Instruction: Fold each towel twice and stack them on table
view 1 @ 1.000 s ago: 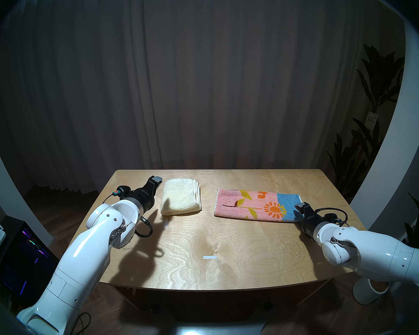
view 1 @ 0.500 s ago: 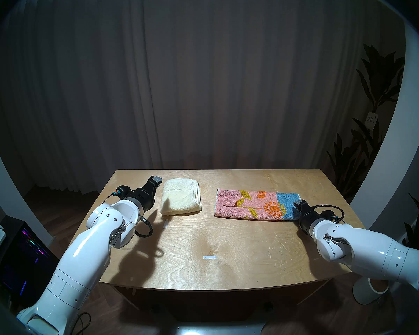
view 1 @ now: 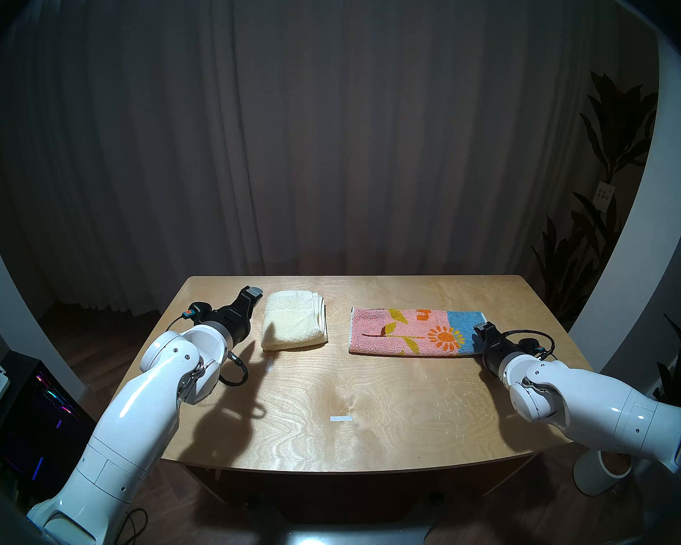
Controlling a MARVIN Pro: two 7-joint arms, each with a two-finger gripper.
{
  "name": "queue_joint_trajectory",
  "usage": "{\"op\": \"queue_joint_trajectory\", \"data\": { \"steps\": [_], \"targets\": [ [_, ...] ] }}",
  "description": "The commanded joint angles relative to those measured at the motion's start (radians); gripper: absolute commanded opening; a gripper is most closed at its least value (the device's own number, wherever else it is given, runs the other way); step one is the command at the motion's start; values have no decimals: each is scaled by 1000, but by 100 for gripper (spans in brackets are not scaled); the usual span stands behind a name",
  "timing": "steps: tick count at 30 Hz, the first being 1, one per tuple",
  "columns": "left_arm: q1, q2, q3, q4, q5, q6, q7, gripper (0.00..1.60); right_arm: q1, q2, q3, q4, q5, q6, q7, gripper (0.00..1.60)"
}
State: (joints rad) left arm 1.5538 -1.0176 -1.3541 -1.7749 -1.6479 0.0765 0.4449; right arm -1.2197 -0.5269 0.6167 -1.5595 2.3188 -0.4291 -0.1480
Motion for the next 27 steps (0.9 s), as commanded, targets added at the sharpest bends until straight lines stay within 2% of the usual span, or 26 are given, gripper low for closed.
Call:
{"op": "queue_joint_trajectory", "data": {
  "steps": [1,3,6,9,10,13,14,16,20,21,27],
  "targets": [
    [-8,-2,-7,-24,2,-9,0,160,-20,-32,-29,51,1,16,-11,160],
    [-8,-2,-6,-24,2,-10,0,160,-19,-35,-30,56,-3,18,-8,152],
    [-8,-2,-5,-23,2,-11,0,160,-16,-38,-33,62,-4,20,-6,72],
    [-8,-2,-4,-22,3,-12,-1,160,-12,-39,-37,65,-10,22,-7,54],
    [-8,-2,-4,-22,3,-12,-1,160,-13,-39,-37,64,-10,22,-7,40],
    [-8,-1,-3,-21,2,-12,-3,160,-14,-36,-40,59,-17,18,-9,33],
    [-8,-1,-3,-21,2,-12,-3,160,-13,-34,-44,56,-29,13,-7,3],
    [-7,-1,-4,-21,1,-13,-4,160,-15,-26,-49,44,-43,9,-5,0],
    [-3,-2,-7,-22,-2,-15,-9,160,-2,-11,-92,9,-176,-38,0,0],
    [-1,-1,-8,-23,-2,-16,-10,160,6,-5,-109,-2,-230,-53,3,0],
    [13,-1,-18,-32,-7,-27,-18,160,46,10,-173,-39,-429,-127,-27,0]
  ]
}}
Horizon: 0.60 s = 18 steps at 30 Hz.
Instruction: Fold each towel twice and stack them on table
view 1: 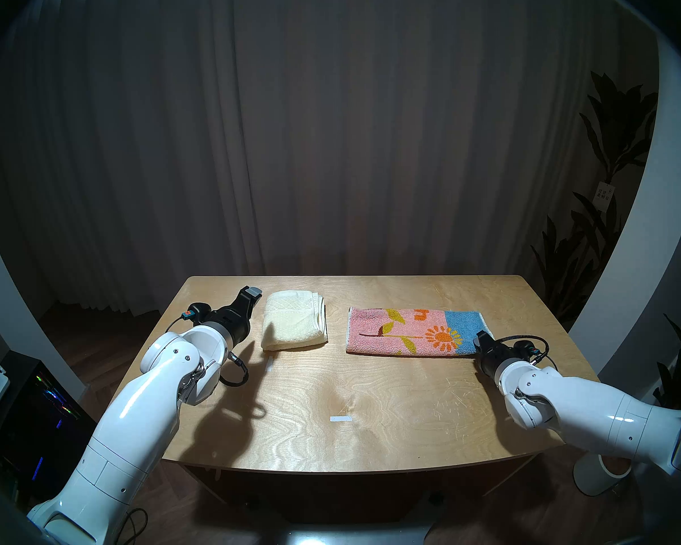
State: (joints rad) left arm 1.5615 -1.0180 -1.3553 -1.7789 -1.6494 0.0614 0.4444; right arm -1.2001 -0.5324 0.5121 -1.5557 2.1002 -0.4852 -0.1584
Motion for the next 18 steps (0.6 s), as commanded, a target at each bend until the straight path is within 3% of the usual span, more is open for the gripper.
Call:
{"op": "queue_joint_trajectory", "data": {
  "steps": [1,7,18],
  "targets": [
    [9,0,-19,-30,-6,-13,-18,160,32,18,-78,-47,-236,-79,-23,0],
    [41,5,-39,-53,-13,-30,-27,160,72,16,-113,-53,-385,-158,-86,0],
    [68,9,-48,-75,-17,-43,-41,160,132,25,-126,-49,-556,-137,-147,0]
  ]
}}
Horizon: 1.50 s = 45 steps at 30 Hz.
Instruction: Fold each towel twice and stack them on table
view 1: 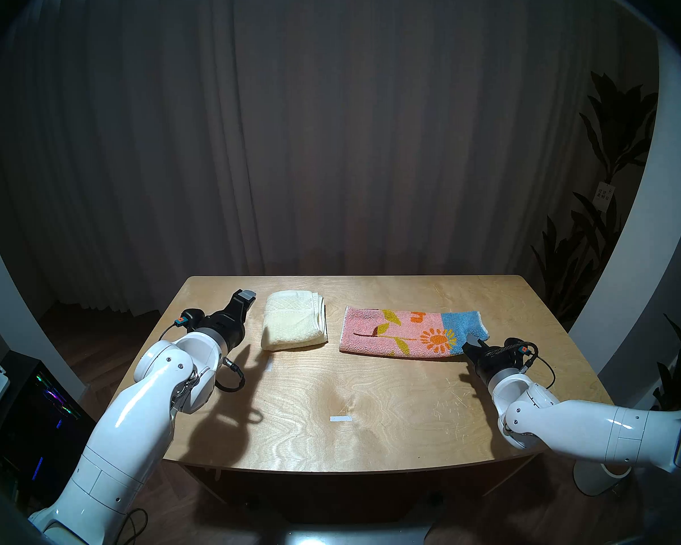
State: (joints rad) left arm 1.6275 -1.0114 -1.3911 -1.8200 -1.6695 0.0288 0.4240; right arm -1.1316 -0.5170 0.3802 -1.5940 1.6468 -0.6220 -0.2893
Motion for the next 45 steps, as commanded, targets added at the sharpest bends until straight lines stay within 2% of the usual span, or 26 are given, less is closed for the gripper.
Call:
{"op": "queue_joint_trajectory", "data": {
  "steps": [1,14,19,28,29,38,43,45],
  "targets": [
    [3,1,-12,-35,3,-11,-22,160,70,12,1,-15,-122,11,-16,0],
    [45,-3,-25,-71,8,-51,-25,160,151,-19,-77,3,-492,96,-33,0],
    [74,-2,-39,-93,10,-73,-27,160,177,-53,-89,14,-593,117,-46,0],
    [116,-2,-67,-119,12,-105,-31,160,221,-110,-102,25,-714,189,-63,0],
    [121,-3,-70,-121,11,-109,-32,160,231,-112,-108,27,-753,198,-61,0],
    [162,-5,-101,-136,2,-131,-49,160,284,-134,-145,20,-946,288,-35,0],
    [186,-6,-119,-145,-1,-143,-61,160,307,-143,-166,11,-1029,344,-16,0],
    [197,-6,-126,-150,-4,-146,-65,160,312,-145,-168,-1,-1037,365,-9,0]
  ]
}}
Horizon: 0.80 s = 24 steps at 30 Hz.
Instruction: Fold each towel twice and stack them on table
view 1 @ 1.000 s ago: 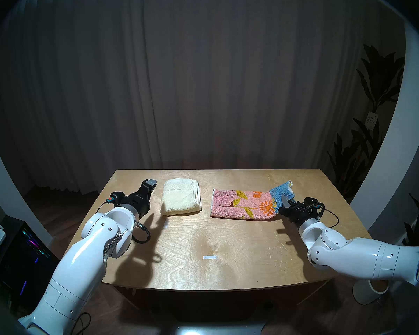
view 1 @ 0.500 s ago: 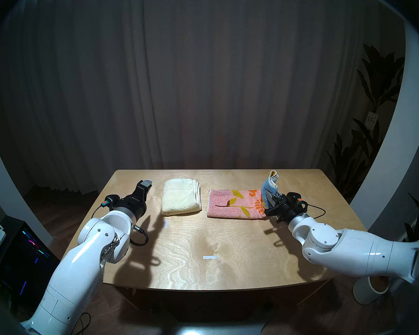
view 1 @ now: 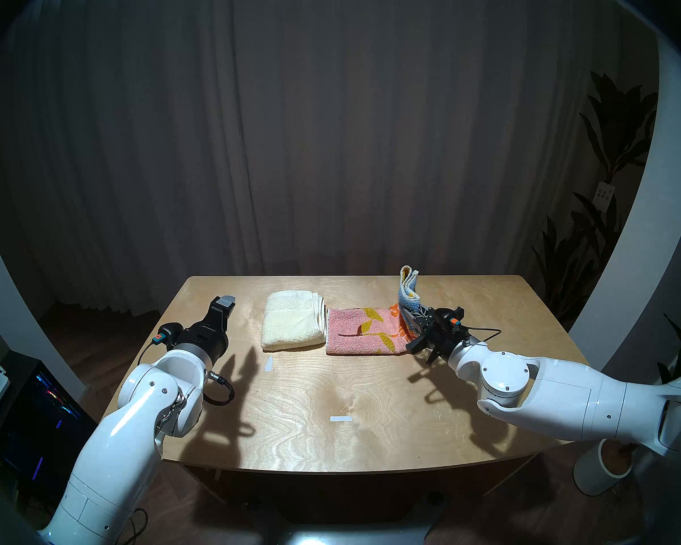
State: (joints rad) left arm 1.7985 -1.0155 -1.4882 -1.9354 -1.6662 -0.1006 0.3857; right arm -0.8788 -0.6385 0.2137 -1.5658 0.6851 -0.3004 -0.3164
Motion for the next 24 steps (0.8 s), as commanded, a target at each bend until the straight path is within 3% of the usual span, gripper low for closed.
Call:
{"op": "queue_joint_trajectory", "data": {
  "steps": [1,12,24],
  "targets": [
    [30,-1,-31,-36,-8,-18,-29,160,61,-27,-3,-33,-83,47,19,0],
    [74,-3,-61,-59,-19,-40,-55,160,102,-90,-35,-69,-171,187,57,0],
    [131,-6,-111,-81,-40,-63,-91,160,132,-222,-79,3,-256,312,80,0]
  ]
}}
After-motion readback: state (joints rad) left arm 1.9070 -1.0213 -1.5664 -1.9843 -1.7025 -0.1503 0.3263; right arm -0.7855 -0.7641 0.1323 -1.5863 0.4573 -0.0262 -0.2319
